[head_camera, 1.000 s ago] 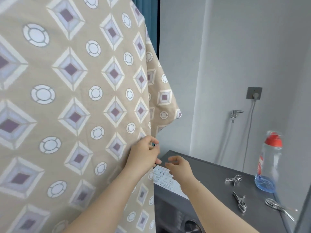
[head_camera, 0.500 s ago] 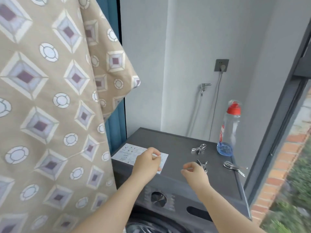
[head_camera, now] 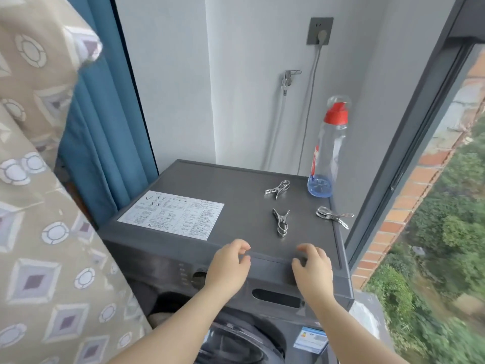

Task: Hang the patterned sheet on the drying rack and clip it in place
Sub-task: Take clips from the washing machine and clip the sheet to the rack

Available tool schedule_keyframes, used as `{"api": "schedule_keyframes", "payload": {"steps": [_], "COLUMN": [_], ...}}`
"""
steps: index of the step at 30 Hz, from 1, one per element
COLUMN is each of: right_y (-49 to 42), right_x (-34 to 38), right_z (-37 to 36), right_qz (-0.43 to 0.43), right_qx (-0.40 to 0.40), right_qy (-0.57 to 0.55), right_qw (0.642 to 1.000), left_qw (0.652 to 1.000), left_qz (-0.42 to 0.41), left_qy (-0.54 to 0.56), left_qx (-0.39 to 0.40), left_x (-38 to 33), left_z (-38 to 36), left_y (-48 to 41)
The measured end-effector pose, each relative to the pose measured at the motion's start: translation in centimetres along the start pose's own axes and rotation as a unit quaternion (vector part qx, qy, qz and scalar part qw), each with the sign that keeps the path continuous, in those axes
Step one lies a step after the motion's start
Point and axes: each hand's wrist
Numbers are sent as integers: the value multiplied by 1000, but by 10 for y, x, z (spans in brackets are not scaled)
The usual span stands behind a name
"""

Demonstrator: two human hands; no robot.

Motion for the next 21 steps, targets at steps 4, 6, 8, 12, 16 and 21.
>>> {"api": "schedule_keyframes", "payload": {"steps": [4,6,8,12,16,21], "right_y": [-17,-31,-46,-81,-111,-129], "right_x": [-14,-22,-26,-32,-37,-37], "right_z": [2,2,4,6,4,0], "right_qz": [53,75,93,184,65,23], "right_qx": [3,-22,-66,-157,-127,-85], "right_qy": [-6,71,136,243,278,289], "right_qw": [999,994,984,939,950,953], "left_qw": [991,987,966,922,932,945], "left_qz": [-86,-105,-158,-238,-199,-194], "left_qy": [-96,-123,-202,-302,-302,-260], "left_qx": [28,21,-37,-44,-18,-44], "left_x": [-11,-16,-17,-24,-30,-24], "left_z": [-32,-46,-60,-75,-76,-79], "left_y": [-21,-31,-41,-64,-91,-101]}}
Point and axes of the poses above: each hand's wrist, its own y-axis away from the middle knuckle, its own z-axis out of the back of the hand, x = y × z, and after that the axes turned 1 degree about x, right-handed
